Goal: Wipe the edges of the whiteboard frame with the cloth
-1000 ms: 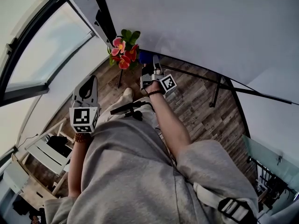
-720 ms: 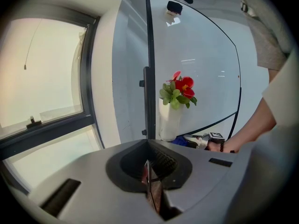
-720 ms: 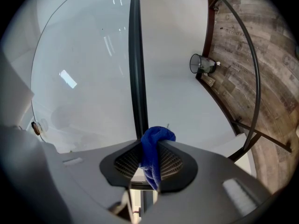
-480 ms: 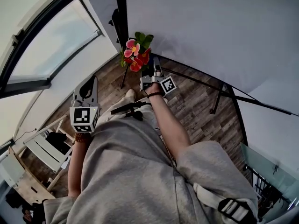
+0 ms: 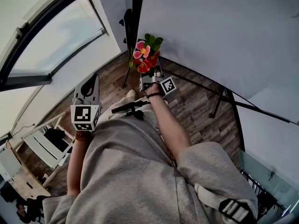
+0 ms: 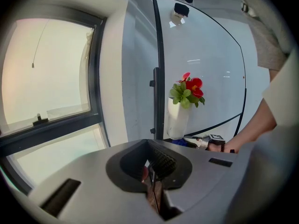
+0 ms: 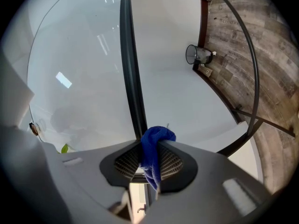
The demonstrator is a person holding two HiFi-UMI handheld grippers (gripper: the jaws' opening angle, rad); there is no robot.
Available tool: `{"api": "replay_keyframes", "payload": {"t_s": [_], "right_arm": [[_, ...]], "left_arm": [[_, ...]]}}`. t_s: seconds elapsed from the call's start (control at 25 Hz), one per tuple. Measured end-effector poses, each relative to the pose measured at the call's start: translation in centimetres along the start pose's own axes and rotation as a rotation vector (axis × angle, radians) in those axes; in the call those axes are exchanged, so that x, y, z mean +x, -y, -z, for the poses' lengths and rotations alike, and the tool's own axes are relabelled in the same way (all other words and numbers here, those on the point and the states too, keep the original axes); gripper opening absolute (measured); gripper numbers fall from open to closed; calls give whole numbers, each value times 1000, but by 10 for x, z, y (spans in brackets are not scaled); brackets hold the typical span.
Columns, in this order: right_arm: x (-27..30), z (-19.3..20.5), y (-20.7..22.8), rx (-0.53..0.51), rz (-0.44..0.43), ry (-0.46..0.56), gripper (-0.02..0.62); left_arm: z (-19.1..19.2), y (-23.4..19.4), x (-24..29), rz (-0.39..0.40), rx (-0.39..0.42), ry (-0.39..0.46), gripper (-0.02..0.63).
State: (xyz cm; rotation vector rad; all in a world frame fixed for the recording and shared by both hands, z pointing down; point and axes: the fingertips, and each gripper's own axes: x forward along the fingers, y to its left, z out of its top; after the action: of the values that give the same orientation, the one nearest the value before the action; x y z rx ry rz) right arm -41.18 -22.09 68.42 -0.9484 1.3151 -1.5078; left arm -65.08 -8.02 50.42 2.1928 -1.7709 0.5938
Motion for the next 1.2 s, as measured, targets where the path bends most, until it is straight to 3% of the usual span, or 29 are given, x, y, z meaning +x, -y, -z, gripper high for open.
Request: {"api": "replay_keyframes", "payload": {"t_s": [1.0, 1.08, 1.2], "right_arm": [[30, 60, 9, -13, 3, -162, 95], [30, 65, 8, -57, -1, -220, 95], [29, 92, 5, -215, 13, -443, 97]], "left_arm": [[10, -33, -34, -127, -54, 13, 6], [10, -33, -35, -127, -55, 13, 6], [11, -29, -35, -118, -59, 15, 6]]}}
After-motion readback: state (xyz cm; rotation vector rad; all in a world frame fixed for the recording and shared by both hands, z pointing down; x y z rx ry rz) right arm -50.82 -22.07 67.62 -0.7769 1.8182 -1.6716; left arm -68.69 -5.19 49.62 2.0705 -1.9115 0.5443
